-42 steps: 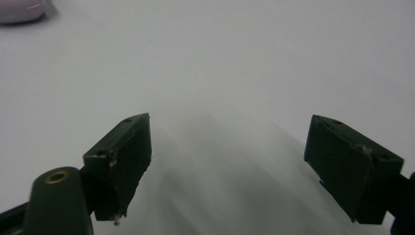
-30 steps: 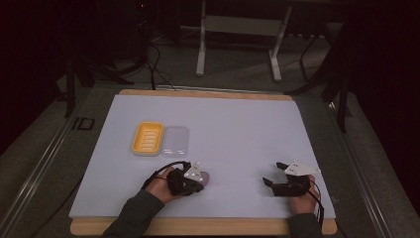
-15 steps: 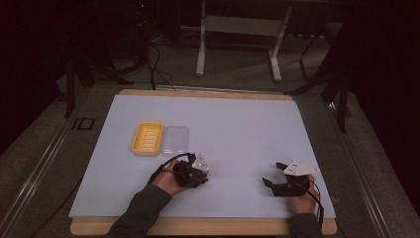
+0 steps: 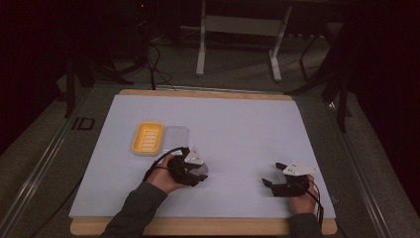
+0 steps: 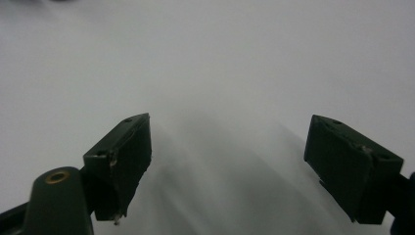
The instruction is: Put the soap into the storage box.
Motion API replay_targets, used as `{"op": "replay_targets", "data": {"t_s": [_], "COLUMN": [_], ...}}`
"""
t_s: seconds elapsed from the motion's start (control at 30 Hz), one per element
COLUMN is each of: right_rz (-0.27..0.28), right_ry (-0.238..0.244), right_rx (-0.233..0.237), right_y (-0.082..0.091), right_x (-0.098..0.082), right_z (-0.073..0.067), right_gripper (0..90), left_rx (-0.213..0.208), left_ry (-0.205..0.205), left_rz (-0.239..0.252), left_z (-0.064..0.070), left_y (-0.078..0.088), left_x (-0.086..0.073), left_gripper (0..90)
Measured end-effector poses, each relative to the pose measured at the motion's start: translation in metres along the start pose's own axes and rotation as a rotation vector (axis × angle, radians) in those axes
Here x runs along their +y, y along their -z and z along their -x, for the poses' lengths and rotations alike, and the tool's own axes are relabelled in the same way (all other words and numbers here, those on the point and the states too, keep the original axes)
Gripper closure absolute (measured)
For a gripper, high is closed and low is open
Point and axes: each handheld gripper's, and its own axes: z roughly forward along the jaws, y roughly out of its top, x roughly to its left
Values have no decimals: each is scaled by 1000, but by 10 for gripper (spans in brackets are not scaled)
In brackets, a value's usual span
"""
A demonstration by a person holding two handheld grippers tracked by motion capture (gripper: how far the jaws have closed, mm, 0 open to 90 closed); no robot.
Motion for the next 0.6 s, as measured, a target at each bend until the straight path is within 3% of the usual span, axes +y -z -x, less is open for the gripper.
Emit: {"op": "replay_targets", "data": {"t_s": [0.17, 0.6], "right_rz": [0, -15], "right_ry": [0, 16], "right_rx": [0, -1], "right_y": [0, -1], "right_x": [0, 1], "right_z": [0, -1], "right_gripper": [174, 174], "left_rx": [39, 85], "left_ry": [25, 39], "left_rz": [-29, -204], "left_z": [-3, -13], "left_y": [0, -13], "left_x": [0, 3], "left_gripper": [438, 344]}}
